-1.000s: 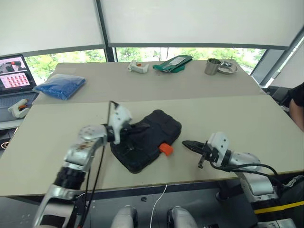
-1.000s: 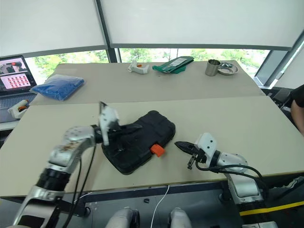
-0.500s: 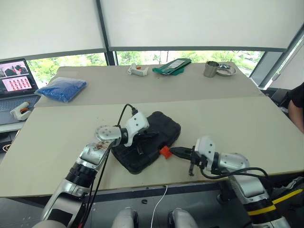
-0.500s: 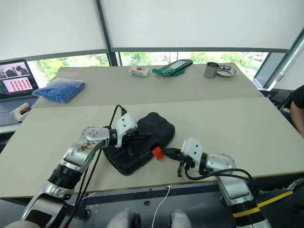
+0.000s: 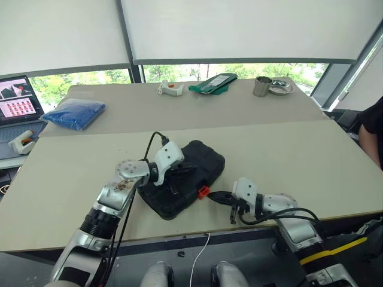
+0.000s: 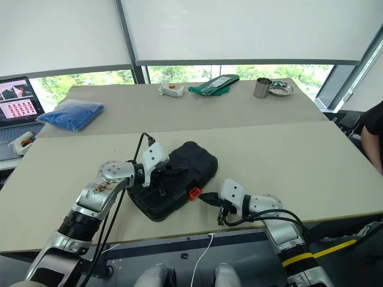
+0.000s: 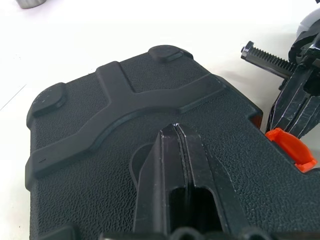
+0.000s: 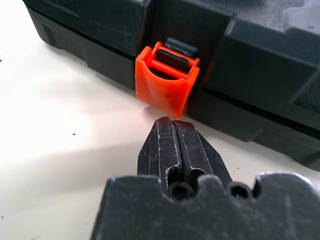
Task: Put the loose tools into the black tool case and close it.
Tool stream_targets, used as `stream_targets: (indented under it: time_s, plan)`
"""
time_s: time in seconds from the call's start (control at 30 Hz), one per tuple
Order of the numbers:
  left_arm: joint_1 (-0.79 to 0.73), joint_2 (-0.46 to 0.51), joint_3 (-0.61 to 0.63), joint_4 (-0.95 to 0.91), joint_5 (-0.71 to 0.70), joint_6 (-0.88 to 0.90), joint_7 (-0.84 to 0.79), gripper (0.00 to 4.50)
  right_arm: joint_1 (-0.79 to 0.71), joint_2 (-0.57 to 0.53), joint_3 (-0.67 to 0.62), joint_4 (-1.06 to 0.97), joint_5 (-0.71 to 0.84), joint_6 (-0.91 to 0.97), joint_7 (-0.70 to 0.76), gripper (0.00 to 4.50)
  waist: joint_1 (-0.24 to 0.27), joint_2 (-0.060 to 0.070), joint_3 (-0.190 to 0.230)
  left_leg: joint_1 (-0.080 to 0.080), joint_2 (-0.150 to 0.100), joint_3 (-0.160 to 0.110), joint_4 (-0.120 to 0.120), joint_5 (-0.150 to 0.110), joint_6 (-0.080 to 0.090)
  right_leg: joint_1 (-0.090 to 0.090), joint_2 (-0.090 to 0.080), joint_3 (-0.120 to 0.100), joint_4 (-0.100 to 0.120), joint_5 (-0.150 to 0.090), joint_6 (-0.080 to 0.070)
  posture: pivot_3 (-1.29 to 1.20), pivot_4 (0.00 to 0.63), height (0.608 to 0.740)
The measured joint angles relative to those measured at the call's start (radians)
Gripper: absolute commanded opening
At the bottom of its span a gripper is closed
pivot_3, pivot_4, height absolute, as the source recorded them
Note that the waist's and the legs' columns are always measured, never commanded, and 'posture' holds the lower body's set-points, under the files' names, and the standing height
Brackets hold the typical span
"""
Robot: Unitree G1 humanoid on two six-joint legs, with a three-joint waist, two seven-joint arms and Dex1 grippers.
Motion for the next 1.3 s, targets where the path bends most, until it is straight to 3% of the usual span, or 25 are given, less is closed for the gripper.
stream_targets:
  time_s: [0.57,0.93,1.3]
  plan:
    - [-0.007,0.002,0.003,0.006,0.001,0.019,-0.002,0.02,-0.012,0.071,0.023,-0.005,0.032,0.107,0.042,0.00,-0.004,0.000,0.000,0.000,0.001,0.000,0.000,-0.001,-0.002,-0.001,0.000,0.000,0.001,0.000,-0.001,0.00,0.150,0.740]
    - [-0.004,0.008,0.003,0.009,0.001,0.019,-0.002,0.02,-0.040,0.017,0.021,-0.071,0.023,0.092,0.071,0.00,-0.007,0.000,0.000,0.000,0.001,0.000,0.000,-0.001,-0.003,-0.001,0.000,0.000,0.001,0.000,-0.001,0.00,0.150,0.740]
    - [-0.005,-0.011,-0.003,0.017,0.004,0.019,-0.010,0.02,-0.082,0.038,-0.008,-0.124,0.082,0.108,0.065,0.00,-0.001,0.002,-0.003,0.003,0.000,0.000,-0.001,-0.003,-0.002,0.002,-0.003,0.000,-0.001,-0.003,0.000,0.00,0.150,0.740]
